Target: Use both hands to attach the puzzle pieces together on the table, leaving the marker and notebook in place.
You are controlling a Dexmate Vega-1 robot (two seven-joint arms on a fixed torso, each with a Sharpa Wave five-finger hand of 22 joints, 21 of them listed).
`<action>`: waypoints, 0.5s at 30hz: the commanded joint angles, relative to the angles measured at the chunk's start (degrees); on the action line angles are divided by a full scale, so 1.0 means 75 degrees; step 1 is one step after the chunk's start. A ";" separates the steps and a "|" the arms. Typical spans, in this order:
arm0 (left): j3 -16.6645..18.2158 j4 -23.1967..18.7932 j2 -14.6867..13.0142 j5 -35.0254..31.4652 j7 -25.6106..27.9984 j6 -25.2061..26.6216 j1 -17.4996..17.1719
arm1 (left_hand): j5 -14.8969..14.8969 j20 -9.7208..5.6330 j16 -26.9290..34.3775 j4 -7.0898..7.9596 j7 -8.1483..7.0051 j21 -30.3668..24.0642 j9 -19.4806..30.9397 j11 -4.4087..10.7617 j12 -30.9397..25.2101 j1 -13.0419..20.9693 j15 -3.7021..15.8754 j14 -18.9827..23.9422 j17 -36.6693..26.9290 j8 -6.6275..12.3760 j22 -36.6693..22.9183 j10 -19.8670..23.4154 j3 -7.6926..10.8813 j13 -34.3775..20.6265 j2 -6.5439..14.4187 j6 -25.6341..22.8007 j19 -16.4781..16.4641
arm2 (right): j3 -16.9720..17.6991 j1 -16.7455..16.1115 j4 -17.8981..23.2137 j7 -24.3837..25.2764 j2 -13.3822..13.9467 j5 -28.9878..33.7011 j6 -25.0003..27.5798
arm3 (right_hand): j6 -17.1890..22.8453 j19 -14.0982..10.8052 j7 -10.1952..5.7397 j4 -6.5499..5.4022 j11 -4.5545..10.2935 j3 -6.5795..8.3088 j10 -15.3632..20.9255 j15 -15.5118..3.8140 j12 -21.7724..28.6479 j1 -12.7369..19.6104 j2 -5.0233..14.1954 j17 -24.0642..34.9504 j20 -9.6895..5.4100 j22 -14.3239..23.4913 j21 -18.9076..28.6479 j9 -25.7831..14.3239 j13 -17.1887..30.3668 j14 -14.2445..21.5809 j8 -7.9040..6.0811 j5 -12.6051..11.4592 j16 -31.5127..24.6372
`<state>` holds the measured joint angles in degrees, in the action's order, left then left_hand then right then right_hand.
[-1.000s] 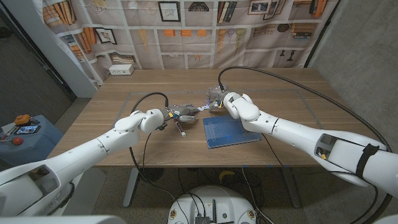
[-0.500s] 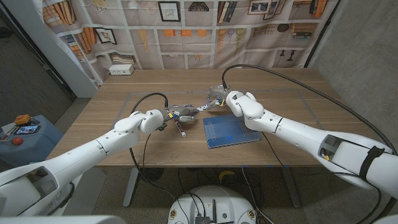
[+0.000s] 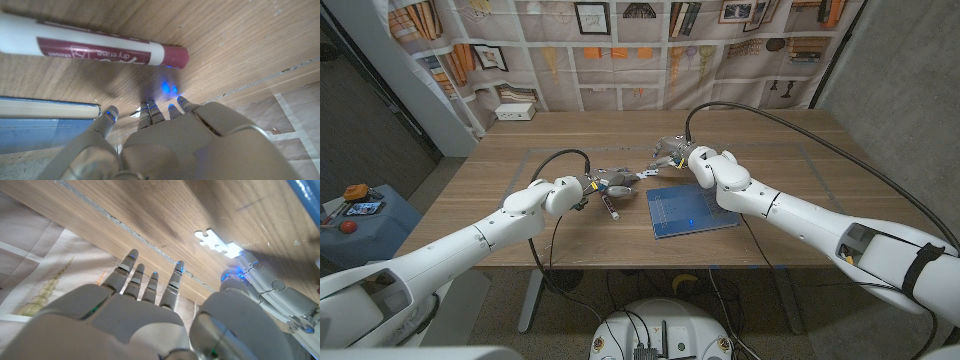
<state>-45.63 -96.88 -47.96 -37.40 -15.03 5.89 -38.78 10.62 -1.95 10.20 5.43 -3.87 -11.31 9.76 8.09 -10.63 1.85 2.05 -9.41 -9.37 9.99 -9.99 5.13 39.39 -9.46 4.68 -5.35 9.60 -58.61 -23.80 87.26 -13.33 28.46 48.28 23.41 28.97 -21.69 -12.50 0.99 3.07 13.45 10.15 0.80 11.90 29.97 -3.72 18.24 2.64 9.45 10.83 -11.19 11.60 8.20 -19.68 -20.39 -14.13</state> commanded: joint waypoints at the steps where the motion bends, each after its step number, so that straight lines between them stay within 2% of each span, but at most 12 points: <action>1: -0.0009 0.0062 0.0055 -0.0018 0.0005 -0.0007 0.0047 | -0.0017 -0.0271 -0.0010 -0.0041 0.0022 -0.0018 0.0012 -0.0026 -0.0049 0.0086 0.0342 -0.0131 -0.0004 0.0061 -0.0013 0.0152 0.0019 -0.0050 0.0701 -0.0083 0.0858 | 0.0148 -0.0168 -0.0201 0.0649 -0.0164 -0.0519 0.0252 | 0.0113 -0.0064 -0.0016 -0.0122 0.0008 0.0016 0.0136 0.0004 0.0043 -0.0151 0.0140 0.0046 -0.0018 0.0043 0.0049 -0.0015 0.0022 0.0098 0.0017 -0.0076 -0.0061; 7: -0.0012 0.0118 0.0040 0.0010 0.0037 -0.0112 0.0072 | -0.0019 -0.0270 -0.0009 -0.0057 0.0016 -0.0017 0.0012 -0.0030 -0.0055 0.0091 0.0342 -0.0124 -0.0004 0.0063 -0.0012 0.0176 0.0025 -0.0050 0.0702 -0.0098 0.0855 | 0.0125 -0.0212 -0.0367 0.0943 -0.0278 -0.0731 0.0393 | 0.0104 -0.0069 -0.0019 -0.0170 0.0013 0.0018 0.0170 -0.0026 0.0042 -0.0217 0.0238 0.0058 -0.0018 0.0041 0.0044 -0.0010 0.0020 0.0104 0.0044 -0.0074 -0.0069; 15: -0.0021 0.0138 0.0055 0.0015 0.0027 -0.0106 0.0085 | -0.0021 -0.0267 -0.0010 -0.0070 0.0013 -0.0015 0.0013 -0.0028 -0.0053 0.0096 0.0341 -0.0122 -0.0005 0.0067 -0.0012 0.0184 0.0031 -0.0050 0.0706 -0.0121 0.0852 | 0.0045 -0.0212 -0.0571 0.1294 -0.0316 -0.0969 0.0360 | -0.0202 -0.0053 -0.0006 -0.0267 -0.0013 -0.0036 0.0183 -0.0022 0.0015 -0.0407 0.0339 0.0078 -0.0013 0.0040 0.0027 0.0008 0.0015 0.0126 0.0227 -0.0045 -0.0081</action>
<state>-45.65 -96.57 -47.79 -37.43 -14.93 5.51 -38.54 10.63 -1.95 10.20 5.20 -3.72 -11.31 9.74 8.05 -10.83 1.85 2.05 -9.41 -9.37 10.23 -9.99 5.95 39.62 -9.52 4.68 -5.80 9.60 -57.85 -25.05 84.90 -10.33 26.82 45.81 24.60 28.18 -21.89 -12.58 -0.60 3.08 13.28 10.76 0.71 11.91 27.52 -1.26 18.51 2.44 9.45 10.83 -11.20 11.60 8.73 -18.38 -20.39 -14.41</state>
